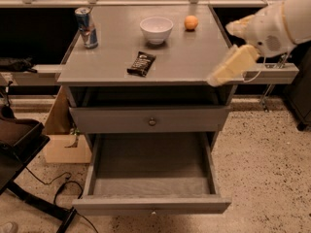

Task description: Place redbull can into middle drawer

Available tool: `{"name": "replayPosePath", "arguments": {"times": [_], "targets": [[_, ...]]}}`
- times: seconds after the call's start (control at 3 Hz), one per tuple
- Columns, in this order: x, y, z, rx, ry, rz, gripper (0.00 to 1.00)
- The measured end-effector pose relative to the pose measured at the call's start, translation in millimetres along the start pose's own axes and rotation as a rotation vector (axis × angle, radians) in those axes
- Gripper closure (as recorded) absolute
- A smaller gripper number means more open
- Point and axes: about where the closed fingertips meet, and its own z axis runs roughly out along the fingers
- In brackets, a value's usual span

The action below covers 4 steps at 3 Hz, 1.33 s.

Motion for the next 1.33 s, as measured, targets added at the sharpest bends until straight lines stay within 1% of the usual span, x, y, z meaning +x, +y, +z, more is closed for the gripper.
{"name": "replayPosePath", "arguments": {"times": [0.33,0.67,1.0,1.33], "targets": [[-41,-19,44,0.004,-0.248,0.066,0.0],[-67,-29,75,0.032,-0.427,0.137,0.0],[-95,-34,94,0.082,-0.43,0.151,0.0],[-96,-34,95,0.081,-0.431,0.15,0.0]]}}
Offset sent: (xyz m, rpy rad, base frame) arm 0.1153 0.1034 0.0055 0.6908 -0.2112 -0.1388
